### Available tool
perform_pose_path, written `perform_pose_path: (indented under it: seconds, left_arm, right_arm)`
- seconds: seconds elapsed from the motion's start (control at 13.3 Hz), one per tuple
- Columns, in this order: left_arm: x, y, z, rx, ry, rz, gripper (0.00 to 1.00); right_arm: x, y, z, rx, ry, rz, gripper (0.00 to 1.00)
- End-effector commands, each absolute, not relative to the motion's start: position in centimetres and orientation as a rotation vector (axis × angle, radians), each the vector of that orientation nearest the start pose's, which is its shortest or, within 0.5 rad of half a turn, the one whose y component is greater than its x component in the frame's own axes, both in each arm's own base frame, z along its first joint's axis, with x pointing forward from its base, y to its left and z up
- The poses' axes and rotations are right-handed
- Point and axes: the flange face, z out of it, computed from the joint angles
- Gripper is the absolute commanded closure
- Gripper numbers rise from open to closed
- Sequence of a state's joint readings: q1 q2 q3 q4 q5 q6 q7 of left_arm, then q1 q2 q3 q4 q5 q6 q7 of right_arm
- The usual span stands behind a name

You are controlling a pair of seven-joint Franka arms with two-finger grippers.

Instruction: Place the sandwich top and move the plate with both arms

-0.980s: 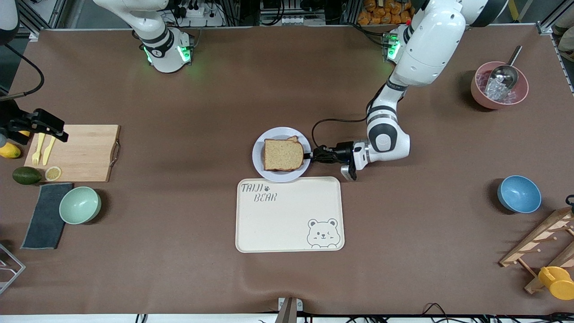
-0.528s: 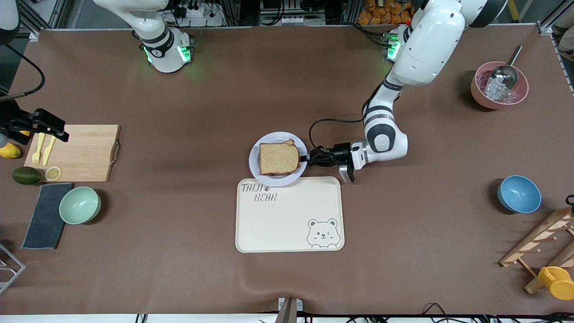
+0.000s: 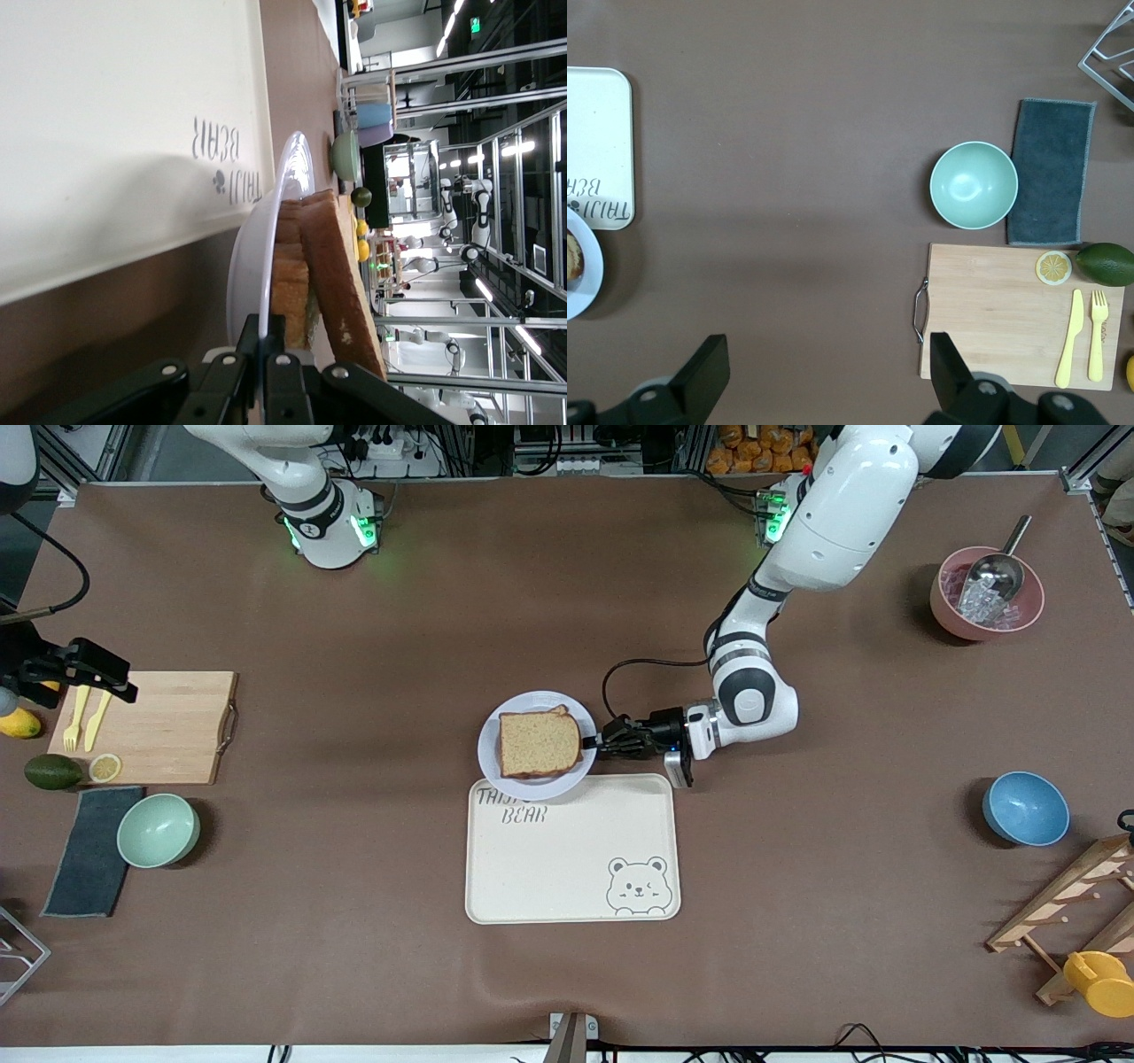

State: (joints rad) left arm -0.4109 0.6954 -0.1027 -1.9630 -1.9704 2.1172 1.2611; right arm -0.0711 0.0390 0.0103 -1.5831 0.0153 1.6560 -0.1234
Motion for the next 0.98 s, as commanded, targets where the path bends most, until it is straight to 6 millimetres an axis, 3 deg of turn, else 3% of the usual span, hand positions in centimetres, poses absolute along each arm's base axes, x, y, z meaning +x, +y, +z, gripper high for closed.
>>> perform_pose_path:
  seconds: [0.0, 0.6, 0.75, 0.9]
  left_arm:
    - [50.7, -32.7, 15.2, 1.787, 0.009, 0.215, 1.0]
    - [56.4, -28.5, 18.0, 1.741, 0.133, 0.28, 1.0]
    - [57.6, -28.0, 17.7, 1.736, 0.158, 0.282, 1.0]
    - [58.4, -26.2, 17.0, 1.736, 0.209, 0.28, 1.0]
  right_arm:
    - [56.8, -3.6, 60.5, -3.14, -0.07, -0.039, 0.0]
    - [56.8, -3.5, 60.7, -3.142, -0.075, -0.043, 0.0]
    - [56.8, -3.4, 60.6, -3.142, -0.077, -0.041, 0.0]
    - [56.8, -3.4, 60.6, -3.142, -0.077, -0.041, 0.0]
